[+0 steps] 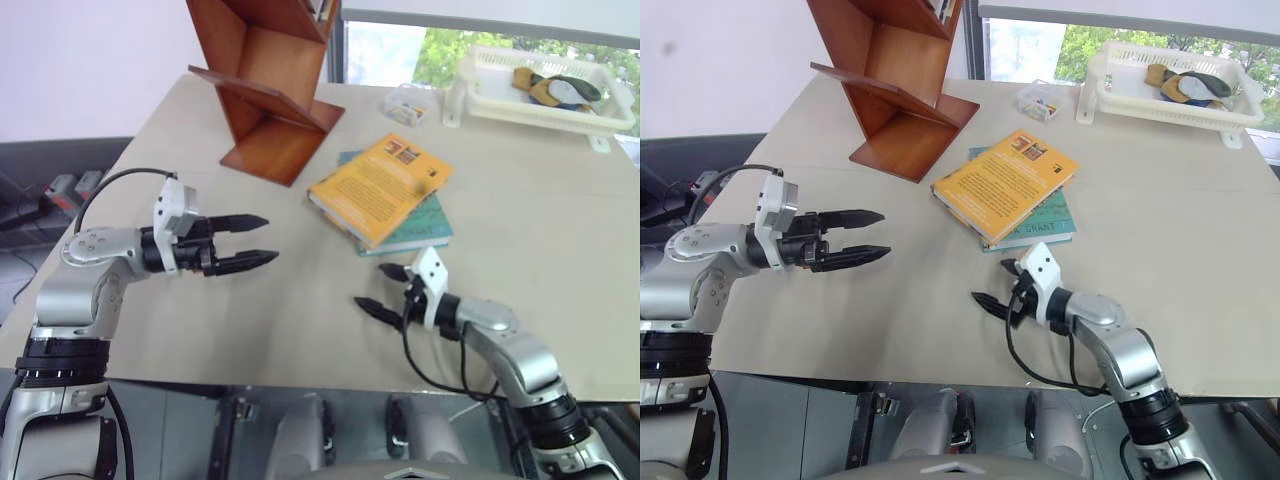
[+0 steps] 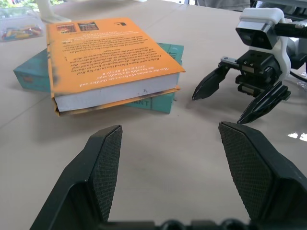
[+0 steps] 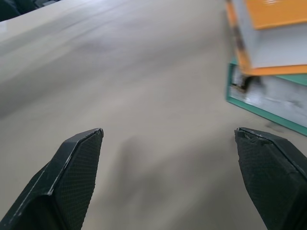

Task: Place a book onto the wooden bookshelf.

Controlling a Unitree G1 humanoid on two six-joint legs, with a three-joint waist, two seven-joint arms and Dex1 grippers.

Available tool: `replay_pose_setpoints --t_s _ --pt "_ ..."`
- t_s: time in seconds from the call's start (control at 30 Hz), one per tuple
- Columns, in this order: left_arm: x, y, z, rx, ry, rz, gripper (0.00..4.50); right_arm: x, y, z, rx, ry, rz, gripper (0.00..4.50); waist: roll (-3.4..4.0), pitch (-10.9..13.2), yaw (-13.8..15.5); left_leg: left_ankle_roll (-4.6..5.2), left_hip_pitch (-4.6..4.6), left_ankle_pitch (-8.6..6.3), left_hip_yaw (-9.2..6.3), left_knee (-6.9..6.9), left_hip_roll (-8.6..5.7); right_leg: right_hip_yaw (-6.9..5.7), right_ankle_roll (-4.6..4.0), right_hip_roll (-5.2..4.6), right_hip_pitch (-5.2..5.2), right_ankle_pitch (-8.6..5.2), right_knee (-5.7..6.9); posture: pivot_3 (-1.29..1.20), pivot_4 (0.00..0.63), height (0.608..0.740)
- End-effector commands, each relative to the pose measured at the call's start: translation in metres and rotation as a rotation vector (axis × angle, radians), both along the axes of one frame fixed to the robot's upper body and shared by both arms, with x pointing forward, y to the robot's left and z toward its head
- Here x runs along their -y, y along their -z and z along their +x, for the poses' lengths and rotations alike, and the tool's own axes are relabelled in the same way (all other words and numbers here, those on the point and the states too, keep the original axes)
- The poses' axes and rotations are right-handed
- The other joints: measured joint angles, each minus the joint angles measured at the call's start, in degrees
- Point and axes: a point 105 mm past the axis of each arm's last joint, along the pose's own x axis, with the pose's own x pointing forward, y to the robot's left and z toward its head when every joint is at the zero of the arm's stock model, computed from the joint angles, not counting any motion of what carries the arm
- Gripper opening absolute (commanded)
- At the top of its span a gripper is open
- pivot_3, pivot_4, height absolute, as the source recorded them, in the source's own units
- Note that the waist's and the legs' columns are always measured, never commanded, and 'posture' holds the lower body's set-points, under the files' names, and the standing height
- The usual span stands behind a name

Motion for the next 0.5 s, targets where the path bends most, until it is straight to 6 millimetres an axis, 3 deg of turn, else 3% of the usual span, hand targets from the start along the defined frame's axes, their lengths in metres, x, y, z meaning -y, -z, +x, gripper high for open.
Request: replay_pose_setpoints --t_s 0.03,0.2,0.5 --pt "-0.001 -0.009 0.001 0.041 0.007 0.015 3.54 0.025 -0.02 0.012 0.069 0.114 0.009 4.5 0.0 0.0 0.1 0.0 0.0 0.0 0.01 0.0 -0.01 0.0 0.0 -0.01 0.0 0.0 0.0 0.0 0.15 0.712" --pt "0.001 -0.021 0.015 0.074 0.01 -0.041 3.54 0.049 -0.029 0.018 0.093 0.185 0.001 4.5 -0.01 0.0 0.2 0.0 -0.01 0.0 -0.05 0.01 -0.01 -0.04 0.01 0.01 0.01 -0.01 0.0 0.0 0.15 0.712" --pt "0.016 -0.037 0.083 0.15 -0.039 -0.089 3.54 0.073 -0.039 0.003 0.116 0.229 -0.011 4.5 -0.02 0.0 0.7 0.03 -0.06 0.01 -0.06 0.05 -0.14 -0.08 0.09 0.06 0.04 0.05 -0.01 0.0 0.15 0.712"
